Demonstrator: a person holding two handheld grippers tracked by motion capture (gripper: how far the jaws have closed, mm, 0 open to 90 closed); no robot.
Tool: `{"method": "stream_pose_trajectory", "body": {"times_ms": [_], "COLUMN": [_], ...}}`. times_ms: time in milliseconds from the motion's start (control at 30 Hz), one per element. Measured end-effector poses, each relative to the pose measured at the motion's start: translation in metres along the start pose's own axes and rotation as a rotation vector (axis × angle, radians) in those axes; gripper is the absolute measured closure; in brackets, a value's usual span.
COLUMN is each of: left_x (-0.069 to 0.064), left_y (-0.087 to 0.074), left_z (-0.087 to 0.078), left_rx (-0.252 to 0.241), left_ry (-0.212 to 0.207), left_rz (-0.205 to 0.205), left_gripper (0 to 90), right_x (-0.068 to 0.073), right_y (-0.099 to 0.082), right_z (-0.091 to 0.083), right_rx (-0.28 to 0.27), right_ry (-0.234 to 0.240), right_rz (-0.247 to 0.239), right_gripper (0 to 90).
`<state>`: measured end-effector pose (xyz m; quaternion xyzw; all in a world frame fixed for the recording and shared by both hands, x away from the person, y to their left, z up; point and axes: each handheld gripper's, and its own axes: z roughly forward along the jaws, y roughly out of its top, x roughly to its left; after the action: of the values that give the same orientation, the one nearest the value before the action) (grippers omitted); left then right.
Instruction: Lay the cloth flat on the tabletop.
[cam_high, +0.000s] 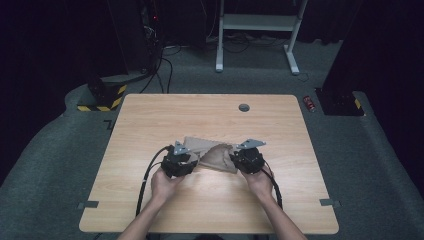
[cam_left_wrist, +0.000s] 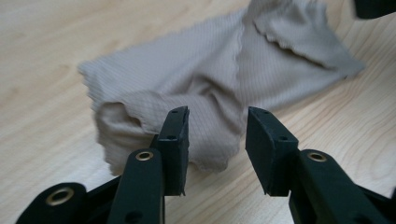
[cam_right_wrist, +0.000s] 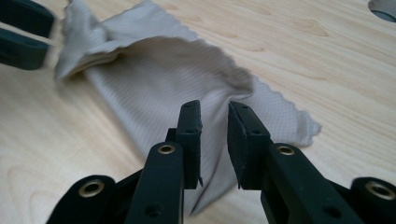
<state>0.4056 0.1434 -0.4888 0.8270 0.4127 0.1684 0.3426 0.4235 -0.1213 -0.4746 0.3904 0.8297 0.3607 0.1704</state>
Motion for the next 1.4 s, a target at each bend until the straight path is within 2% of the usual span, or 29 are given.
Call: {"method": "stream_pose_trajectory", "body": {"times_ms": [100, 200, 333, 400, 500, 600, 700, 767, 933, 1033, 1200, 1267, 1333, 1400], "left_x": [-0.002, -0.005, -0.007, -0.007, -0.007, -0.004, -0.002, -0.001, 0.003, 0.002, 0.001, 0.000, -0.003, -0.007], "left_y": [0.003, 0.007, 0.008, 0.008, 0.008, 0.008, 0.007, 0.008, 0.007, 0.003, -0.007, -0.013, -0.023, -0.032], "left_z": [0.011, 0.017, 0.022, 0.023, 0.024, 0.025, 0.021, 0.016, -0.002, -0.012, -0.029, -0.035, -0.041, -0.045], "left_rx": [0.028, 0.036, 0.058, 0.072, 0.080, 0.084, 0.076, 0.065, 0.026, 0.011, 0.010, 0.026, 0.050, 0.059], "left_ry": [0.005, 0.009, 0.027, 0.035, 0.042, 0.039, 0.034, 0.038, 0.022, 0.009, -0.015, -0.021, -0.001, -0.001], "left_rz": [0.007, 0.009, 0.015, 0.024, 0.034, 0.031, 0.034, 0.046, 0.021, 0.008, 0.028, 0.049, 0.073, 0.075], "left_gripper": [58.9, 58.4, 57.5, 57.7, 61.0, 66.8, 74.7, 79.8, 85.9, 86.8, 87.3, 87.3, 87.3, 87.3], "right_x": [0.009, 0.014, 0.018, 0.021, 0.024, 0.022, 0.021, 0.021, 0.020, 0.015, 0.006, 0.001, -0.006, -0.013], "right_y": [-0.007, -0.008, -0.006, -0.004, -0.005, -0.006, -0.006, -0.005, -0.008, -0.015, -0.034, -0.044, -0.053, -0.059], "right_z": [0.001, 0.012, 0.029, 0.036, 0.044, 0.045, 0.040, 0.036, 0.020, 0.006, -0.021, -0.030, -0.035, -0.037], "right_rx": [0.007, 0.029, 0.050, 0.067, 0.104, 0.116, 0.103, 0.092, 0.061, 0.049, 0.029, 0.019, 0.015, 0.022], "right_ry": [0.007, 0.011, -0.007, -0.026, -0.067, -0.070, -0.074, -0.071, -0.050, -0.014, 0.019, 0.048, 0.085, 0.127], "right_rz": [-0.025, -0.027, 0.002, -0.015, -0.043, -0.048, -0.062, -0.066, -0.086, -0.094, -0.110, -0.120, -0.120, -0.117], "right_gripper": [70.8, 67.8, 62.9, 61.7, 70.1, 82.5, 89.1, 89.5, 89.6, 89.7, 89.8, 89.7, 89.8, 89.8]}}
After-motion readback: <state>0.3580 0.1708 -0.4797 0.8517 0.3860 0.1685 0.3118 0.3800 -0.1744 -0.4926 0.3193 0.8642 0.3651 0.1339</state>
